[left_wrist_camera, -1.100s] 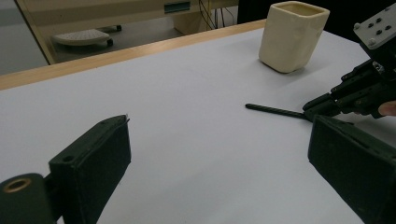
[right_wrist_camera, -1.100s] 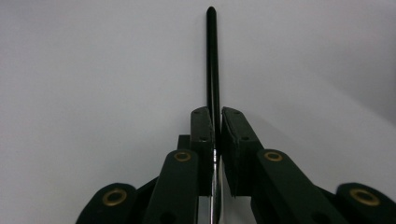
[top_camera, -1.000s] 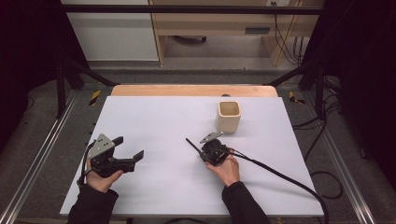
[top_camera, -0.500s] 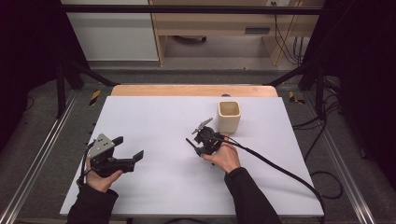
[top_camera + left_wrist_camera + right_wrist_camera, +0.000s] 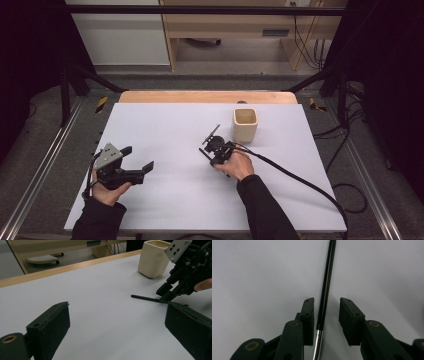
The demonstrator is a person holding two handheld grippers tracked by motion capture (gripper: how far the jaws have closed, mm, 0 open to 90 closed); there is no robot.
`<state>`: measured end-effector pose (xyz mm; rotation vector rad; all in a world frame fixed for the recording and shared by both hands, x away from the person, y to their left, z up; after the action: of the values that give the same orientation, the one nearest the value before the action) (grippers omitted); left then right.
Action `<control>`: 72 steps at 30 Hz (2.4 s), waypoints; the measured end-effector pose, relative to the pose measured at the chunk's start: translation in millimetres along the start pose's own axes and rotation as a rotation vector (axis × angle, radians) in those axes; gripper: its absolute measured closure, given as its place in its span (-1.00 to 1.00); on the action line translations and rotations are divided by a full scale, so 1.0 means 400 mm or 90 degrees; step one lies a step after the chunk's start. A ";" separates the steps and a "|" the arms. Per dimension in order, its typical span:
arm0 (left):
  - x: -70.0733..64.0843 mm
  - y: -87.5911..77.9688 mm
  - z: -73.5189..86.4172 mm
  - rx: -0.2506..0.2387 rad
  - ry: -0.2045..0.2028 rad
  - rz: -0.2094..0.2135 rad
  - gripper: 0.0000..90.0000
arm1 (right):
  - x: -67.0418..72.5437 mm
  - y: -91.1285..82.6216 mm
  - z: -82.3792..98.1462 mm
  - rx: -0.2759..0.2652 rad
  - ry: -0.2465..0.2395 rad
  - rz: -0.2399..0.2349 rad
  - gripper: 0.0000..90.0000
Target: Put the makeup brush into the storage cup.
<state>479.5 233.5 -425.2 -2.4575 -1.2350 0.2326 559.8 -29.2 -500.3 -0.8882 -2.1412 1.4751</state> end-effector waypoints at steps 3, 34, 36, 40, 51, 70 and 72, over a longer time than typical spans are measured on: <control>0.000 0.000 0.000 0.000 0.000 0.000 -0.88 | -0.001 0.009 0.005 0.009 -0.019 -0.002 0.61; -0.003 0.002 0.001 0.007 0.009 0.002 -0.88 | 0.011 -0.013 0.004 0.027 0.010 -0.019 0.87; -0.004 0.002 0.001 0.006 0.010 0.002 -0.88 | 0.005 -0.024 0.002 0.015 -0.008 -0.020 0.87; -0.007 0.003 0.001 0.010 0.015 0.004 -0.88 | 0.012 -0.056 0.002 0.006 0.007 -0.025 0.87; -0.036 0.012 -0.002 0.022 0.041 0.023 -0.88 | 0.027 -0.137 0.028 -0.029 -0.043 -0.060 0.87; -0.151 0.047 -0.017 0.065 0.134 0.101 -0.89 | 0.063 -0.185 0.102 -0.026 -0.113 -0.124 0.87; -0.163 0.050 -0.019 0.070 0.144 0.109 -0.89 | 0.066 -0.191 0.101 -0.037 -0.119 -0.133 0.87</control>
<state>457.6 168.5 -427.6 -2.4172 -0.8969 0.0618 493.9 -57.2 -445.1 -0.5436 -2.3400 1.4458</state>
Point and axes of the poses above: each handheld gripper's, and its own axes: y roughly forward along the jaws, z roughly out of its underside, x roughly to its left, the point moved 6 cm from there along y, roughly forward along the jaws, and after that the axes turned 3 degrees about y, right-handed, at the moved point
